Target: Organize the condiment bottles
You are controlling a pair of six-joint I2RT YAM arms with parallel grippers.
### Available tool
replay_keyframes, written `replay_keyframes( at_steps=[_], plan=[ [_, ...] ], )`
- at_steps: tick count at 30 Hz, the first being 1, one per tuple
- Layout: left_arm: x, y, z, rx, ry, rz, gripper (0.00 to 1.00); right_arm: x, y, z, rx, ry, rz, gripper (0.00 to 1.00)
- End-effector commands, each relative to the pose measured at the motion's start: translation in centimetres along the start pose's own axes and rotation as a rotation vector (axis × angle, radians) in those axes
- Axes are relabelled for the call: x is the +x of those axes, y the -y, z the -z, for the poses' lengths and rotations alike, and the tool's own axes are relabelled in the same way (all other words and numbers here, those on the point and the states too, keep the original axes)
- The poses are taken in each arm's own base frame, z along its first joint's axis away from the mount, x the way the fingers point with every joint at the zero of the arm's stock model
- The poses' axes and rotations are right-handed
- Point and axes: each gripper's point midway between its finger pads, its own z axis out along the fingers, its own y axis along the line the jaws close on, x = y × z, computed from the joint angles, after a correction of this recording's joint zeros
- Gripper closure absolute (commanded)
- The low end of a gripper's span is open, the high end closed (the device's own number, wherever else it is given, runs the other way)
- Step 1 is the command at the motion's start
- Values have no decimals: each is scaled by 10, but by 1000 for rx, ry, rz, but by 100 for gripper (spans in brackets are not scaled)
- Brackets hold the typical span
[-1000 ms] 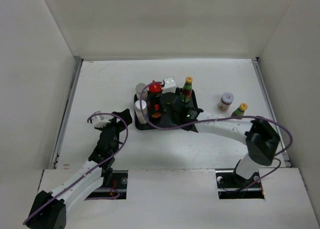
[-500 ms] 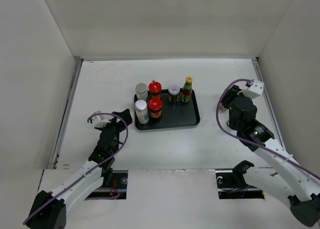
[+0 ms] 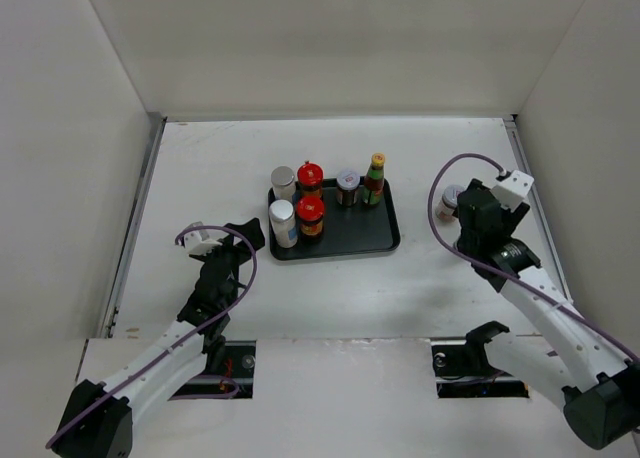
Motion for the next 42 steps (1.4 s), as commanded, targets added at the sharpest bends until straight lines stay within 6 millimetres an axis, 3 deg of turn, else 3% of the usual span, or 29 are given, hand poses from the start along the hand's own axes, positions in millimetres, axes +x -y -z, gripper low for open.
replay_keyframes(
  at_steps=[1,8,14,19,23,27,31,34,39,42],
  plan=[
    [6,-3,3,12,-7,6,0,-4,14,-6,70,15,-50,23],
    [7,-4,3,10,-10,7,0,16,6,-16,30,-43,-64,30],
    [8,-4,3,9,-11,6,0,17,5,-25,23,-47,-86,46],
    [8,-4,3,11,-11,9,0,5,5,-25,20,6,-106,65],
    [8,-4,2,9,-11,8,0,-16,9,-14,22,88,-128,71],
    [8,-4,3,9,-13,5,0,-40,-6,7,-59,145,-135,74],
    [8,-3,3,14,-12,-2,0,-65,-42,37,-217,168,-157,74],
    [7,-2,3,15,-9,-1,0,-77,-90,64,-401,159,-192,74],
    [7,-4,2,10,-10,-4,0,-72,-172,100,-615,121,-180,74],
    [8,-3,2,12,-14,-5,0,-65,-209,112,-688,109,-174,74]
  ],
)
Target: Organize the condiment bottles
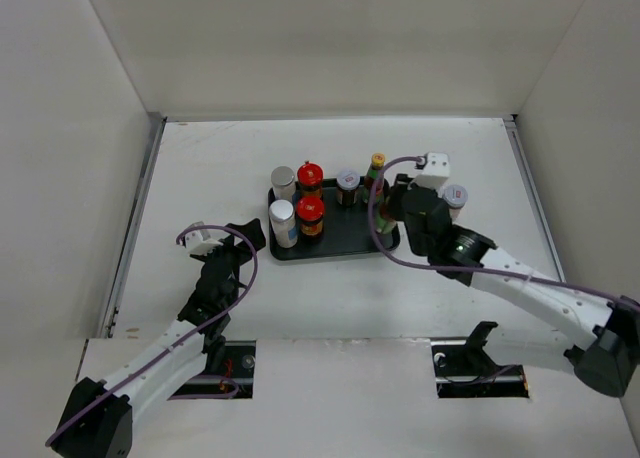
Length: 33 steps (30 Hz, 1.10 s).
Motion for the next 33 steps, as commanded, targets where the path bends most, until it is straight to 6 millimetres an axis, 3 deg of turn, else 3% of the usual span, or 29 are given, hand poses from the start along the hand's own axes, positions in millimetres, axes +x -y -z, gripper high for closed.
replay_keyframes(
  at_steps=[1,11,16,22,26,28,33],
  plan=[
    [3,-1,2,18,2,6,0,-53,-59,-3,-146,138,-165,75],
    [4,-2,2,16,0,4,0,-26,-121,-29,-248,95,-132,74],
    [6,-3,2,11,-6,2,0,-10,-141,-37,-256,76,-88,74],
    [3,-4,2,11,6,5,0,13,-151,-49,-246,50,-46,71],
    [5,-4,2,9,-1,2,0,23,-152,-50,-242,38,-31,59],
    [5,-5,2,8,0,3,0,26,-153,-47,-248,32,-24,48],
    [5,-5,2,6,0,2,0,9,-149,-33,-271,58,-45,20]
  ],
)
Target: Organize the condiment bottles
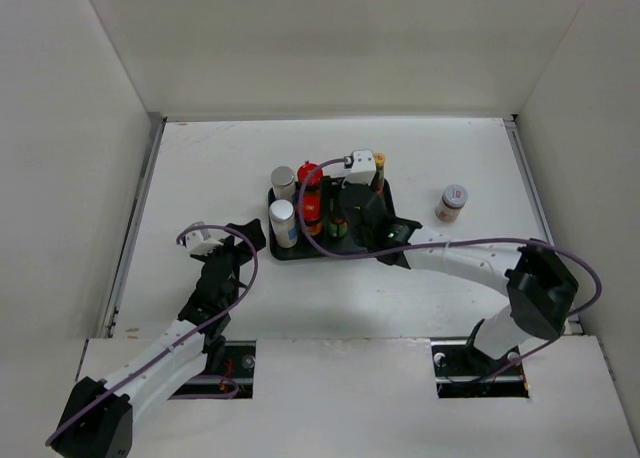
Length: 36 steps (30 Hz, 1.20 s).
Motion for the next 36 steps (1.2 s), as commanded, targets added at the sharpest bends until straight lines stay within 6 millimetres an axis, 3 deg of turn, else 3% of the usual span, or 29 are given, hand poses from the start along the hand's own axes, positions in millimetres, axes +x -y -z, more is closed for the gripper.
replay_keyframes(
  at_steps=[1,4,6,10,12,14,15,18,22,28,36],
  plan=[
    [3,-4,2,11,4,4,0,-62,-8,21,-44,140,-109,17],
    [1,-5,2,9,11,6,0,-73,13,38,-30,159,-128,14],
    [1,-5,2,10,12,6,0,-75,51,42,34,178,-156,19],
    [1,-4,2,11,11,6,0,-59,148,48,233,188,-238,61],
    [0,-4,2,11,13,9,0,-43,191,50,339,160,-279,66],
    [2,-5,2,7,9,7,0,-22,234,51,461,94,-288,62],
    [3,-6,1,5,7,5,0,-14,251,52,515,69,-284,55],
    [4,-4,1,7,1,1,0,5,285,50,614,19,-277,21],
    [3,-5,1,6,6,4,0,20,303,36,666,-36,-266,11],
    [1,-3,2,14,12,9,0,29,306,3,628,-85,-262,10],
    [3,-4,1,8,5,4,0,37,315,-11,633,-69,-262,29]
  ],
)
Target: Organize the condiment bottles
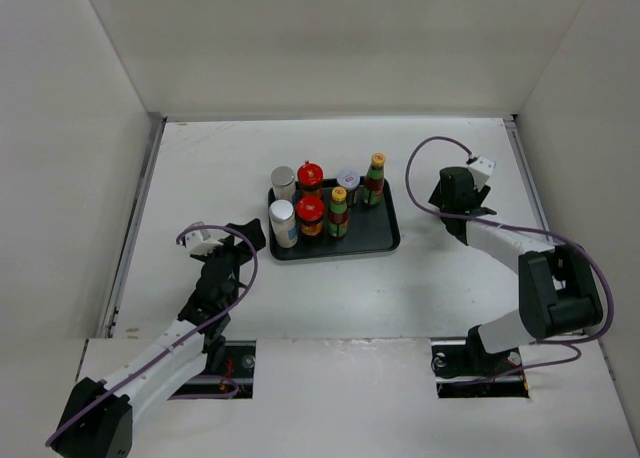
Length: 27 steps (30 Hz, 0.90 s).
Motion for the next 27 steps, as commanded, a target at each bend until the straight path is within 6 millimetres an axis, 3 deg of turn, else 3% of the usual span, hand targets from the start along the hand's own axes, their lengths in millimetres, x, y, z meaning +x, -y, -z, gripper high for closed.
replay_keyframes(
  at_steps=[1,3,8,12,14,19,23,27],
  plan=[
    [4,-5,1,5,3,3,0,-31,-18,-2,-55,101,-55,29],
    [4,-5,1,5,3,4,0,-29,-16,-5,-44,98,-45,29],
    [2,-4,2,9,7,5,0,-29,-11,-5,-38,101,-43,50],
    [2,-5,1,6,10,6,0,-47,-13,17,-66,161,-60,53],
    [2,-4,1,6,6,9,0,-58,-20,37,-104,199,-66,52],
    [1,3,3,32,4,21,0,-64,-45,83,-225,226,-67,52],
    [-1,2,3,33,12,31,0,-65,-82,116,-362,234,-63,51],
    [-4,1,3,26,20,25,0,-50,-122,129,-446,193,-29,51]
  ],
)
